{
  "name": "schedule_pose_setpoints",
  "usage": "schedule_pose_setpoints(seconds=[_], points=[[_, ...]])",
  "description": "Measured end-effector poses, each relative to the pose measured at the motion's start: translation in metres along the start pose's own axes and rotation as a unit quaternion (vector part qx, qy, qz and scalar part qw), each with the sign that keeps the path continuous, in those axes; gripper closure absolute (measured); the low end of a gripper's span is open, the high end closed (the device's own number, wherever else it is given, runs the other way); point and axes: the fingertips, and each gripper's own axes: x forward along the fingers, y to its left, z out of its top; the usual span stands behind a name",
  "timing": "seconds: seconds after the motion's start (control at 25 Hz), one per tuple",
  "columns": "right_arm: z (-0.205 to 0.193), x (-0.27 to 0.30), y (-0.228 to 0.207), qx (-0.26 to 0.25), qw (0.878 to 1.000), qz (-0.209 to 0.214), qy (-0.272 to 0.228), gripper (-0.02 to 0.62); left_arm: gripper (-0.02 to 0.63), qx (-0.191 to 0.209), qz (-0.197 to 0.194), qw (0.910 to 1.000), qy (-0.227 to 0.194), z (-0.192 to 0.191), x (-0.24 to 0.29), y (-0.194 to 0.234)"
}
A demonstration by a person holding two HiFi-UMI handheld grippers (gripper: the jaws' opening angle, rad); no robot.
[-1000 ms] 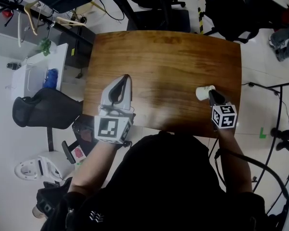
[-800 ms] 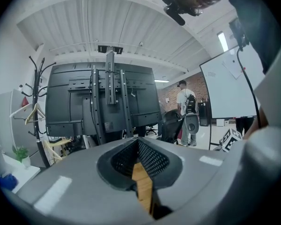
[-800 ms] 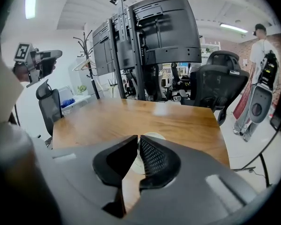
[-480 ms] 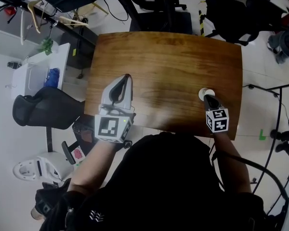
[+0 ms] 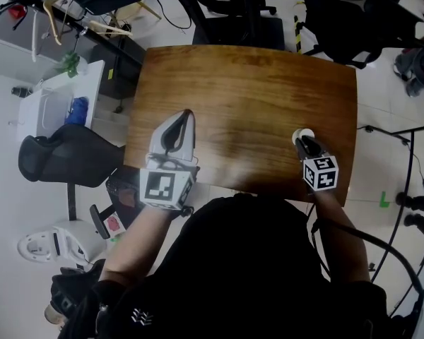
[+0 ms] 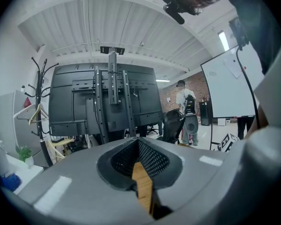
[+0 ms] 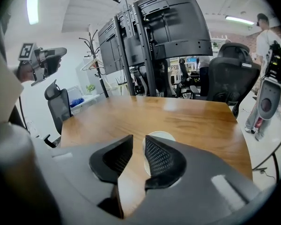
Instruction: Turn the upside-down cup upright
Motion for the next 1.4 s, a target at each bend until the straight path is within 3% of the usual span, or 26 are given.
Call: schedule_pose_setpoints(seconds=[0.08, 0.32, 0.56, 0.76, 0.96, 1.04, 1.2, 1.4], points=[[0.005, -0.003, 0.002, -0.006, 1.0, 0.008, -0.014, 0.481, 0.606, -0.001, 0.001, 1.0, 0.001, 0.0, 0.0, -0.001], [0.031, -0.025, -0.015, -0.001, 0.995, -0.025, -0.098, 0.489, 0.606, 0.006, -0.002, 1.0, -0.002, 0.003, 0.003, -0.005], [0.02, -0.022, -0.054, 0.029, 0.994, -0.083, -0.063, 0.49, 0.606, 0.014, -0.006, 0.9999, 0.001, 0.001, 0.005, -0.008], [0.014, -0.017, -0.063, 0.124, 0.988, -0.052, -0.073, 0.489, 0.606, 0.022, -0.008, 0.9997, -0.001, 0.007, 0.007, -0.008], [-0.002, -0.009, -0.061, 0.182, 0.981, -0.028, -0.056, 0.496, 0.606, 0.013, -0.001, 0.9999, 0.008, 0.008, 0.008, -0.01], [-0.001, -0.009, -0.059, 0.172, 0.983, -0.022, -0.054, 0.534, 0.606, 0.021, -0.005, 0.9997, 0.006, 0.008, 0.01, -0.012], [0.003, -0.012, -0.051, 0.095, 0.994, -0.036, -0.039, 0.553, 0.606, 0.019, -0.014, 0.9997, 0.005, 0.007, 0.012, -0.017], [0.013, -0.031, -0.055, 0.021, 0.995, -0.078, -0.051, 0.563, 0.606, 0.012, -0.02, 0.9997, -0.002, 0.008, 0.015, -0.023]])
